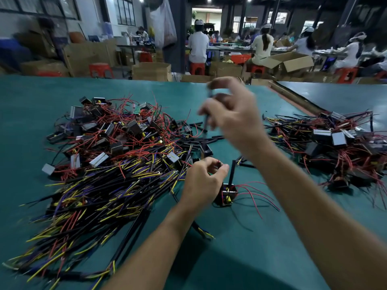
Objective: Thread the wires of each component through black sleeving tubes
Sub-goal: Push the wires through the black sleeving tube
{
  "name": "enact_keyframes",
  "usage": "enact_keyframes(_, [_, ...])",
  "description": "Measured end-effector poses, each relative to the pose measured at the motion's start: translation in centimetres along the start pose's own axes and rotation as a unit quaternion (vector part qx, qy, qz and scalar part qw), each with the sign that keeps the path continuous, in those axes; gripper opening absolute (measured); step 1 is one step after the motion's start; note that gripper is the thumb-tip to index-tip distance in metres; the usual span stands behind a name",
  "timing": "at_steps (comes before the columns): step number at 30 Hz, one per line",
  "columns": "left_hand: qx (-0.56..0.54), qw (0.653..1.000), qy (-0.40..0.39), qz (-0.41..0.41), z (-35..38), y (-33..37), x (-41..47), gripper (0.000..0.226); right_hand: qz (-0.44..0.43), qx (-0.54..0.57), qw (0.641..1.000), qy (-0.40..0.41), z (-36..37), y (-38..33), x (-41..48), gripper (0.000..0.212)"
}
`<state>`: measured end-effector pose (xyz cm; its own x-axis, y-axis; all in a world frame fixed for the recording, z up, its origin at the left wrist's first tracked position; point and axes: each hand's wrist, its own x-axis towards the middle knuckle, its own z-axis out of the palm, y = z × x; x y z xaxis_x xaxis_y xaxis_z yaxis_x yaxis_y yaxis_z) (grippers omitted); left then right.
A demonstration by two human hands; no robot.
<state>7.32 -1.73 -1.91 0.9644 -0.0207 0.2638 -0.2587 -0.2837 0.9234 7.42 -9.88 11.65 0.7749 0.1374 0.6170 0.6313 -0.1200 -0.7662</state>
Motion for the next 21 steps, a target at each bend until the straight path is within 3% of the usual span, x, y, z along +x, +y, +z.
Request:
enact_keyframes(2, [0.011,1.000,-0.002,0.009,-0.2,0.2,0.0,0.022,0.066,0.087,0.993,0.045,-3.8,1.5,-0.8,0.049])
enact_keyframes(4, [0.010,1.000,-0.007,0.008,-0.1,0.4,0.0,0.012,0.134,0.100,0.983,0.074,-6.2,4.0,-2.1,0.059])
enact_keyframes(9, [0.014,1.000,-0.016,0.000,-0.1,0.3,-0.2,0.015,0.230,0.140,0.959,0.086,-8.2,7.9,-4.0,0.025])
enact_keyframes(14, [0.016,1.000,-0.023,-0.002,-0.3,0.7,-0.3,0.011,0.234,0.102,0.963,0.089,-8.5,8.5,-4.2,0.024])
enact_keyframes(18, [-0.012,1.000,-0.016,-0.007,0.0,1.2,-0.5,0.004,0.250,0.138,0.956,0.066,-8.4,8.4,-4.2,0.028])
enact_keyframes(21, [-0.014,1.000,-0.019,0.000,0.1,1.3,-0.5,0.015,0.241,0.140,0.958,0.061,-8.2,8.3,-4.1,0.024])
